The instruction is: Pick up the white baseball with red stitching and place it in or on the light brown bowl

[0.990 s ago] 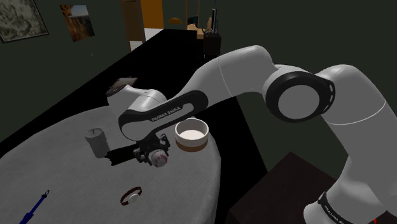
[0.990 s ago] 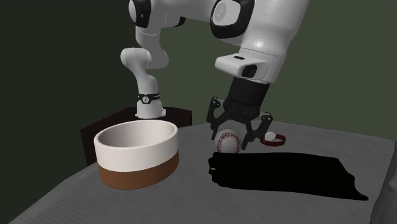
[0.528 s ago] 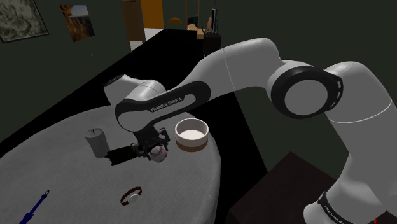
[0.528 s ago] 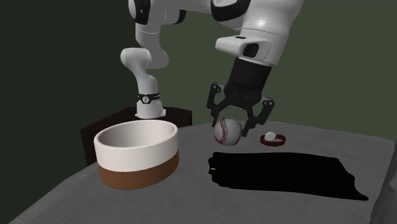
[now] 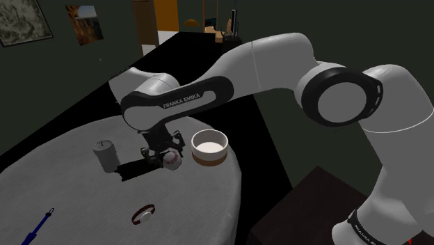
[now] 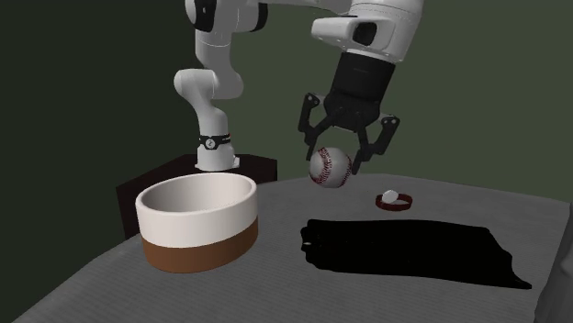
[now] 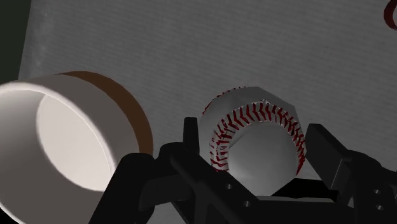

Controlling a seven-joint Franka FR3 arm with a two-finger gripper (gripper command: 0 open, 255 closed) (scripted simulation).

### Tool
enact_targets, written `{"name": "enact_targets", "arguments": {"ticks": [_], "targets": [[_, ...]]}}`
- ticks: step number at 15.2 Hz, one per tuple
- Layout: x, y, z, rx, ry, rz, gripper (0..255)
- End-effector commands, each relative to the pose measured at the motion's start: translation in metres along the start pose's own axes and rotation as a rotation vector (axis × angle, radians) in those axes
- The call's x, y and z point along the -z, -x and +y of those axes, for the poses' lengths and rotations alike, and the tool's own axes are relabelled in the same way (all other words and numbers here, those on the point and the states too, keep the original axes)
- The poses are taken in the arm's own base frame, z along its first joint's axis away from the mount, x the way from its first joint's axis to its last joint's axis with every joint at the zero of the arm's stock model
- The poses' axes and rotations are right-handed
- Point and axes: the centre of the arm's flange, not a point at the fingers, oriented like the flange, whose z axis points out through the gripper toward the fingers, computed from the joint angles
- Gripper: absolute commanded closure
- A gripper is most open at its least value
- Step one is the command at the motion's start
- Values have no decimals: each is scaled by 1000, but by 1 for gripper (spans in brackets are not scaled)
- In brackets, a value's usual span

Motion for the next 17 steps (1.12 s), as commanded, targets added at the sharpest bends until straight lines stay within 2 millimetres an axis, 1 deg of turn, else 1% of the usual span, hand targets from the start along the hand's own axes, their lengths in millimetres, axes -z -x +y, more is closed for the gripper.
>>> {"name": "enact_targets", "arguments": {"ticks": [1,13,14,17], "targets": [[12,2,3,0,0,0,255],[73,10,19,0,0,0,255],[74,10,20,0,0,0,255],[68,-5,56,0,0,0,255]]}}
